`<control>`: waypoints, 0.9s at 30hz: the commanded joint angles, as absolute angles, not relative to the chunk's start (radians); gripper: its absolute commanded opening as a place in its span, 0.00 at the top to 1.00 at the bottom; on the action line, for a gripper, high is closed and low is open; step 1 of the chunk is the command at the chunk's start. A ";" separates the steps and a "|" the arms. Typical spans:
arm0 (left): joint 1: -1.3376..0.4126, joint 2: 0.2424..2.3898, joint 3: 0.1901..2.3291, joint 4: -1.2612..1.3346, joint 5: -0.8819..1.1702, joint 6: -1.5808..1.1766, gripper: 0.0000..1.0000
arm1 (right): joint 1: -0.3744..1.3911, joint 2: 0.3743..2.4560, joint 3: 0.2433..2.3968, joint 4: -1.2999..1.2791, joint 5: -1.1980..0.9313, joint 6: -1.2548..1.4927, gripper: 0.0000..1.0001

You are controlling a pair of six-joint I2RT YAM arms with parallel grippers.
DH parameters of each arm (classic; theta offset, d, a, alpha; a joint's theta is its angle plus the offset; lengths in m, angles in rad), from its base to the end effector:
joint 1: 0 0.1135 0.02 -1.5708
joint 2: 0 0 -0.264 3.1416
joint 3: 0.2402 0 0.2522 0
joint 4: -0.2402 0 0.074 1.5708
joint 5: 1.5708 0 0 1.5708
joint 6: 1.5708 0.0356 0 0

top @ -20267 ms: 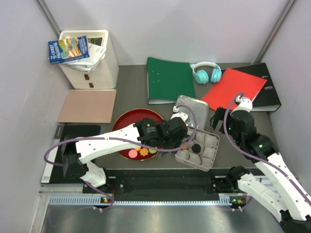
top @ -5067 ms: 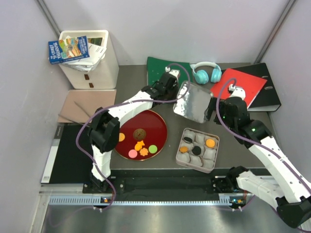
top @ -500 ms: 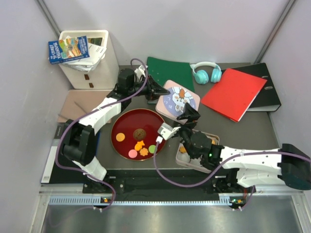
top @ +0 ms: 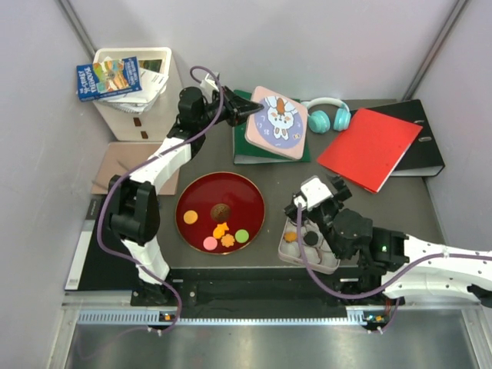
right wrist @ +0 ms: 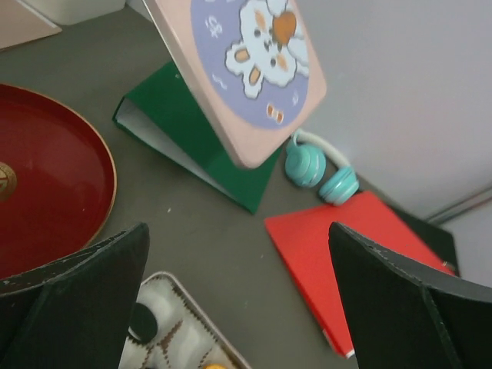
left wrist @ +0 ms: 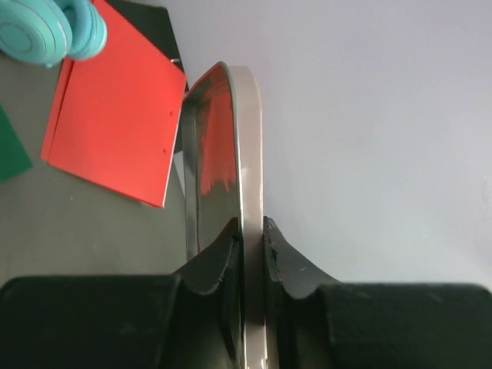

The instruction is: Pack the cookies

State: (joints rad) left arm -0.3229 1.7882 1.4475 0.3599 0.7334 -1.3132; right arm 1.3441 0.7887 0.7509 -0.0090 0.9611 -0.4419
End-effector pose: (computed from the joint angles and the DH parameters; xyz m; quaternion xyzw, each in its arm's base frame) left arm 0.3986 -0.1585 0.3479 -0.0854 0.6968 -0.6580 0.2723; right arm 0.0678 0.1642 0.3471 -0.2996 0.6509 -0.0341 0.6967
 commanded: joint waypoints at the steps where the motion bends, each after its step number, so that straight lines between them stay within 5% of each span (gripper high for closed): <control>1: -0.321 1.786 1.509 0.457 0.716 -1.339 1.00 | 1.326 0.718 0.805 -0.245 1.049 -0.142 0.01; 5: -0.328 1.725 1.453 0.433 0.744 -1.296 1.00 | 0.940 0.626 0.893 -0.490 0.722 0.399 0.01; 11: -0.385 1.527 1.229 0.301 0.753 -1.122 1.00 | 0.291 0.696 0.956 -0.491 -0.027 0.737 0.01; 20: -0.520 1.345 1.106 0.066 0.750 -0.908 1.00 | 0.204 0.837 0.892 -0.243 -0.208 1.010 0.01; 27: -0.560 1.315 0.901 0.254 0.752 -0.985 1.00 | 0.103 0.815 0.715 -0.110 -0.278 1.149 0.01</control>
State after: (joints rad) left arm -0.5526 1.3266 1.0058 0.1253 0.7441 -0.9634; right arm 0.1505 0.8478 0.7578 -0.2394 -0.1993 1.0271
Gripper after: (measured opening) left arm 0.180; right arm 0.989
